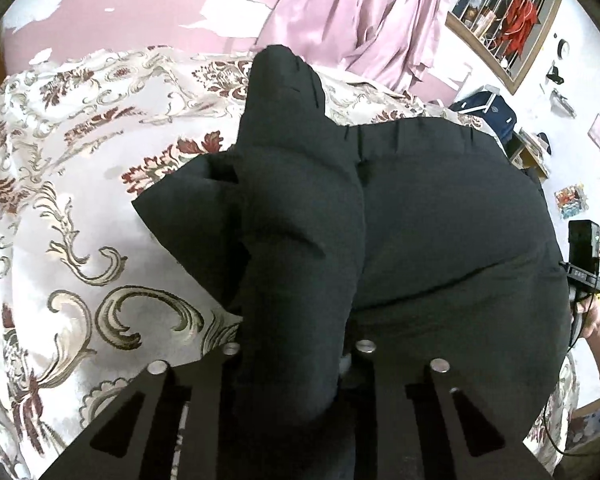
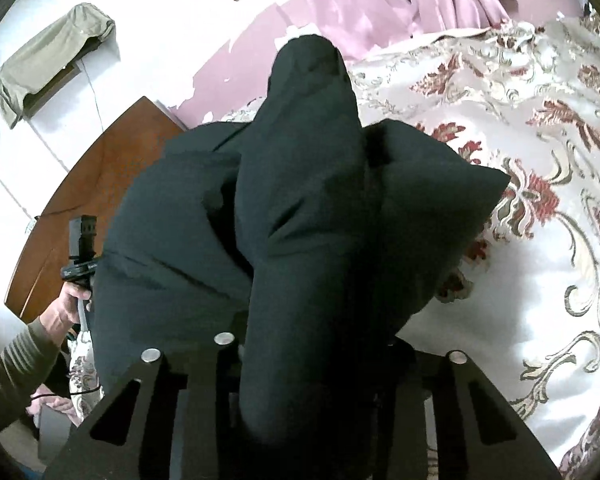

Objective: Fold large clothes
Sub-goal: 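Lower the folded jacket onto the bed with both tools and release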

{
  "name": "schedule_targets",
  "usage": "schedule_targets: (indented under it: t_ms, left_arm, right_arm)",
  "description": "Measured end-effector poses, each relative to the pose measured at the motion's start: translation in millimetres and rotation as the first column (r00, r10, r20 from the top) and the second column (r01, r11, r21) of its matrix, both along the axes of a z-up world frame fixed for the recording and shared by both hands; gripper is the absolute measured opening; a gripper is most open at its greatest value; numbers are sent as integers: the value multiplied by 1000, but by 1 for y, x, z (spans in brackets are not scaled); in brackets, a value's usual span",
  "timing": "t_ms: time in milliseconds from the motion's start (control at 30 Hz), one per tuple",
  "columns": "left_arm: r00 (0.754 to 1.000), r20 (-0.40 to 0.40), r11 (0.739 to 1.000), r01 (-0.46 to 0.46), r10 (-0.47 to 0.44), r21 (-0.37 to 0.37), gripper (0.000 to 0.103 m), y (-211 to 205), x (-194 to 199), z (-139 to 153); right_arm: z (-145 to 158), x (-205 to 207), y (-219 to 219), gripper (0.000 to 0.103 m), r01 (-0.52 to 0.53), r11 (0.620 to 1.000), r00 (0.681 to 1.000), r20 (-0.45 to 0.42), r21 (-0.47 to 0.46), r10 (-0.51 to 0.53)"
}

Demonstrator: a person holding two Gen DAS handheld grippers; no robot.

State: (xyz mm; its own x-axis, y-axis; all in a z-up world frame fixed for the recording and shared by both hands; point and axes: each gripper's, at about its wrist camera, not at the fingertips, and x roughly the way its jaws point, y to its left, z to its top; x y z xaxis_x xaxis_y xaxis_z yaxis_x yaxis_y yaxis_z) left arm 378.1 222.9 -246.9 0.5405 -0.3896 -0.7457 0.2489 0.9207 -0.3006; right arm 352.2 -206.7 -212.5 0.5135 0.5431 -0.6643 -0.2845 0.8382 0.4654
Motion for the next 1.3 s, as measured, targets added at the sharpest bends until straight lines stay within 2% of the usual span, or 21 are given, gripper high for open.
schedule_targets:
  t_ms: [233, 367, 467, 533, 600, 667, 700, 733, 767, 800, 833, 867, 900, 967, 1033, 1100, 1167, 1200, 1267, 1300]
  left_arm:
    - [1000, 21, 1000, -21, 21, -9, 13, -1, -29, 36]
    - [1000, 22, 1000, -7, 8, -17, 13, -5, -68, 61]
    - [1000, 4, 998, -7, 7, -63, 13, -2, -113, 77]
    - [999, -25, 995, -24, 22, -99, 13, 2, -141, 76]
    - [998, -64, 993, -35, 28, -112, 14, 3, -164, 60]
    - [996, -85, 995, -22, 13, -100, 16, 3, -179, 27]
    - [995, -96, 996, -16, 7, -90, 21, 4, -182, 2]
    - [995, -97, 990, -32, 19, -136, 28, 9, -184, -14]
    - [996, -82, 974, -50, 33, -223, 29, 18, -186, -25]
    - [996, -78, 947, -74, 52, -313, 30, 31, -189, -31]
    - [994, -84, 923, -97, 70, -372, 30, 41, -191, -33]
    - [993, -84, 900, -106, 78, -422, 30, 50, -195, -35]
    - [993, -84, 897, -110, 82, -428, 30, 55, -199, -35]
    - [992, -84, 905, -122, 95, -407, 30, 59, -208, -28]
    - [989, -67, 927, -144, 128, -345, 31, 59, -219, -12]
    - [981, -41, 940, -193, 189, -283, 31, 61, -230, 4]
    - [966, -10, 944, -255, 259, -211, 32, 59, -240, 21]
    - [958, 6, 945, -281, 286, -167, 38, 56, -247, 30]
    - [954, 23, 951, -296, 299, -93, 56, 39, -260, 48]
    - [954, 27, 953, -295, 298, -70, 73, 29, -270, 55]
  right_arm:
    - [30, -7, -4, 17, 15, 1000, 1000, 7, -12, -15]
    - [49, -21, -7, 17, 8, 1000, 1000, 4, -11, -7]
    - [68, -45, -13, 17, -8, 1000, 1000, -10, 6, 8]
    - [80, -66, -19, 17, -23, 1000, 999, -33, 16, 24]
    - [81, -87, -23, 17, -34, 999, 997, -72, 29, 36]
    - [71, -111, -25, 17, -47, 998, 992, -117, 42, 52]
    - [54, -123, -26, 17, -53, 998, 988, -145, 38, 58]
    - [34, -127, -29, 20, -52, 998, 982, -179, 45, 59]
    - [17, -128, -32, 25, -42, 998, 976, -210, 44, 51]
    - [-6, -129, -36, 34, -18, 999, 967, -252, 46, 29]
    - [-26, -130, -46, 37, 12, 996, 965, -262, 91, 12]
    - [-30, -131, -52, 37, 29, 991, 966, -257, 129, 5]
    - [-32, -135, -63, 37, 65, 980, 971, -239, 186, -19]
    - [-31, -142, -72, 37, 82, 973, 976, -217, 216, -34]
    - [-27, -154, -83, 40, 99, 974, 975, -216, 203, -54]
    - [-15, -167, -90, 42, 114, 983, 975, -204, 144, -83]
    - [-2, -179, -96, 52, 157, 985, 973, -180, 67, -143]
    - [11, -188, -99, 61, 212, 977, 966, -151, 6, -208]
    - [31, -201, -96, 65, 272, 960, 955, -102, -72, -278]
    - [45, -210, -91, 66, 296, 950, 949, -81, -96, -303]
